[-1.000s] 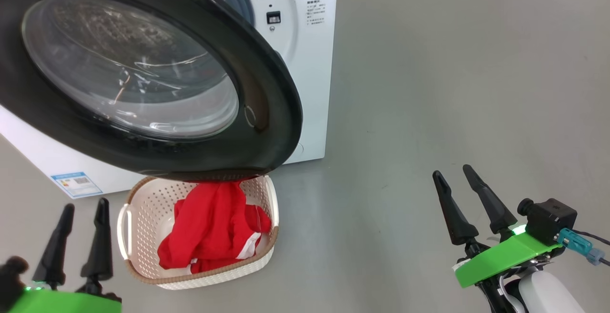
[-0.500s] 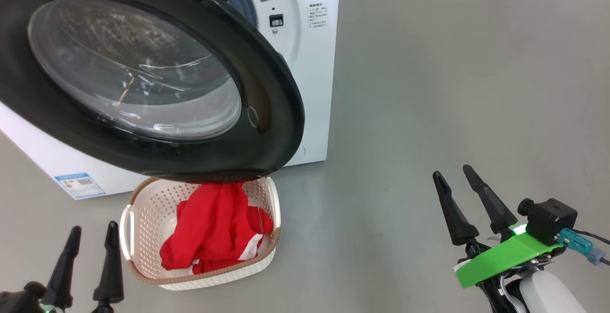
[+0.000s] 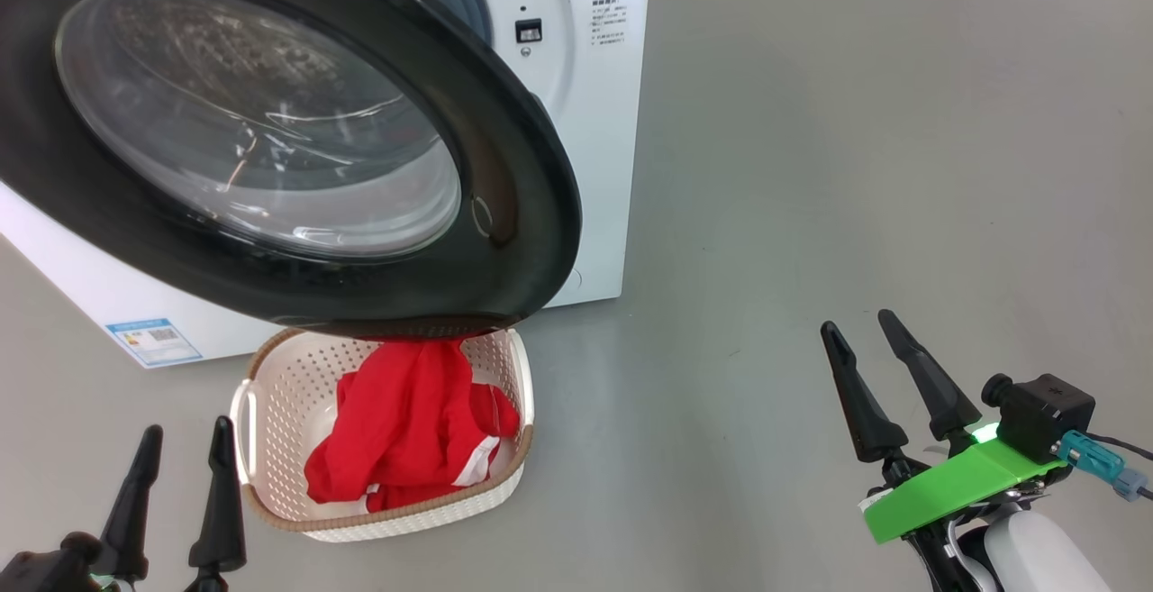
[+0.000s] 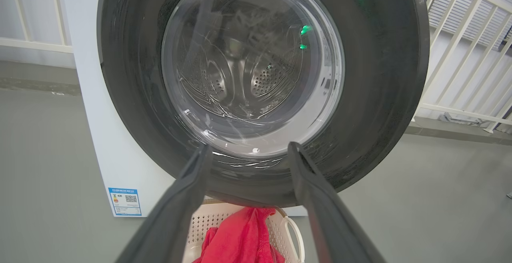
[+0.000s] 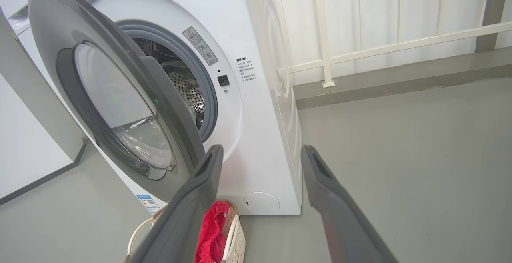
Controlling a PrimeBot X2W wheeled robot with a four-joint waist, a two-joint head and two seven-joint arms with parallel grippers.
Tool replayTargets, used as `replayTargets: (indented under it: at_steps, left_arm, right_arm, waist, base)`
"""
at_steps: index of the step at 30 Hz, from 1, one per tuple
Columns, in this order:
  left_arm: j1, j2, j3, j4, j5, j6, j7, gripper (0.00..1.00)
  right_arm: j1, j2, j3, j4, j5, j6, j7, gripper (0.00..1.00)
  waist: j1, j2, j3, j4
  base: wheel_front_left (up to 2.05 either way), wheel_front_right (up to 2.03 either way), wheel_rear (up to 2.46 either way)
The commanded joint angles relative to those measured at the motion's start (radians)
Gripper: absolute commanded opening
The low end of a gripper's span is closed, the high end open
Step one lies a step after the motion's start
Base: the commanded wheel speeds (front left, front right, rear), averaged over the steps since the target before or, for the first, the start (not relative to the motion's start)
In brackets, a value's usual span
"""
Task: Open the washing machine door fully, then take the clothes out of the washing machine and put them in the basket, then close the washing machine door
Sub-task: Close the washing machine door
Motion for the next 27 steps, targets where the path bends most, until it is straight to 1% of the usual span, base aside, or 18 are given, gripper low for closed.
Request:
replayTargets:
  at_steps: [1,18,27]
  left_arm:
    - [-0.033,0.015,0.039,-0.027,0.010,-0.008,-0.012,1.00]
    - [-0.038,-0.017,0.060,-0.018,0.053,-0.024,-0.012,1.00]
    - [-0.040,-0.027,0.064,-0.016,0.060,-0.030,-0.012,1.00]
  right_arm:
    - [-0.004,-0.008,0.015,-0.025,-0.003,0.002,-0.005,1.00]
    - [-0.004,-0.008,0.017,-0.019,-0.003,0.002,-0.005,1.00]
    - [-0.005,-0.014,0.017,-0.024,-0.004,0.002,-0.005,1.00]
  waist:
    - [0.0000,-0.0001,0.000,0.000]
    - [0.0000,-0.0001,-0.009,0.001]
    - [0.0000,-0.0001,-0.011,0.016]
  base:
    - [0.00,0.00,0.00]
    - [0.00,0.00,0.00]
    - [0.00,0.00,0.00]
